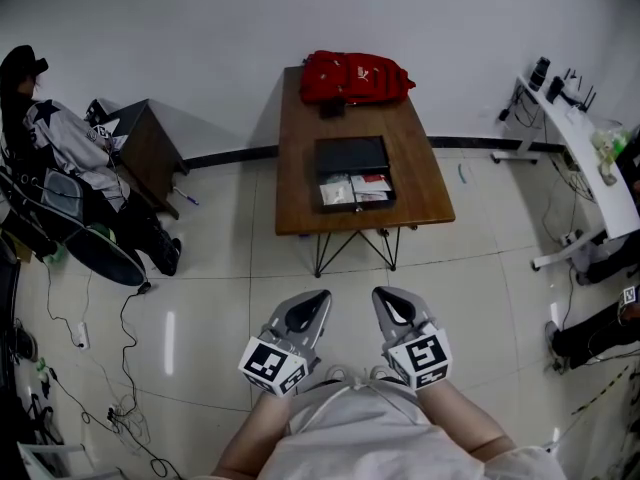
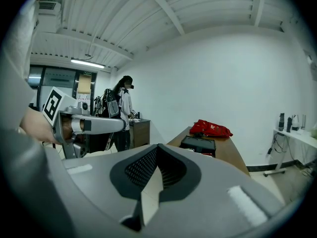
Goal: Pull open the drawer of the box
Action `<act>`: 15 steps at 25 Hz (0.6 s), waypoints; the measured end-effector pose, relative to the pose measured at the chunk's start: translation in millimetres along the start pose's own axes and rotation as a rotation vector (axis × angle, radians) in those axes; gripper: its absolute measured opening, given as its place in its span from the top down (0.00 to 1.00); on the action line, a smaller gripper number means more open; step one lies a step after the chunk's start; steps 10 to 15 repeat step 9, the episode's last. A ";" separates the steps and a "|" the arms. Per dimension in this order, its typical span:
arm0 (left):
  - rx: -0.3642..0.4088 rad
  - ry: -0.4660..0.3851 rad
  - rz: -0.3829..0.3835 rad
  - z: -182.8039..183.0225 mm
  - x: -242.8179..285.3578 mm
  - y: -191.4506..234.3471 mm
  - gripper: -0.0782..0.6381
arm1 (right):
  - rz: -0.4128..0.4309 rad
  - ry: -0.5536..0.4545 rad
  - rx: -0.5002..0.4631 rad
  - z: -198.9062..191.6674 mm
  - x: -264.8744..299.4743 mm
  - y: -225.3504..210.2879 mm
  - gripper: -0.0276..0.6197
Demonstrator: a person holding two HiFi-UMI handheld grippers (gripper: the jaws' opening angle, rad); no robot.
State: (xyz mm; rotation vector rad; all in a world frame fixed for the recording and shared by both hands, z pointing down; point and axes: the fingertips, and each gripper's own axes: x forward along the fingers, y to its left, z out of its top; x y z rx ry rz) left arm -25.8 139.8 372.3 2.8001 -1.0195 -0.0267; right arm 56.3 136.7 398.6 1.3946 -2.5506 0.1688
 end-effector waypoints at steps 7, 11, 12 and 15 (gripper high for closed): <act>0.008 -0.001 -0.019 2.8 3.3 4.4 0.89 | 0.003 -0.003 0.001 0.3 7.1 1.3 0.95; 0.011 -0.001 -0.022 3.3 3.4 6.1 0.89 | 0.002 0.001 0.007 -1.9 9.3 1.2 0.95; 0.011 -0.001 -0.022 3.3 3.4 6.1 0.89 | 0.002 0.001 0.007 -1.9 9.3 1.2 0.95; 0.011 -0.001 -0.022 3.3 3.4 6.1 0.89 | 0.002 0.001 0.007 -1.9 9.3 1.2 0.95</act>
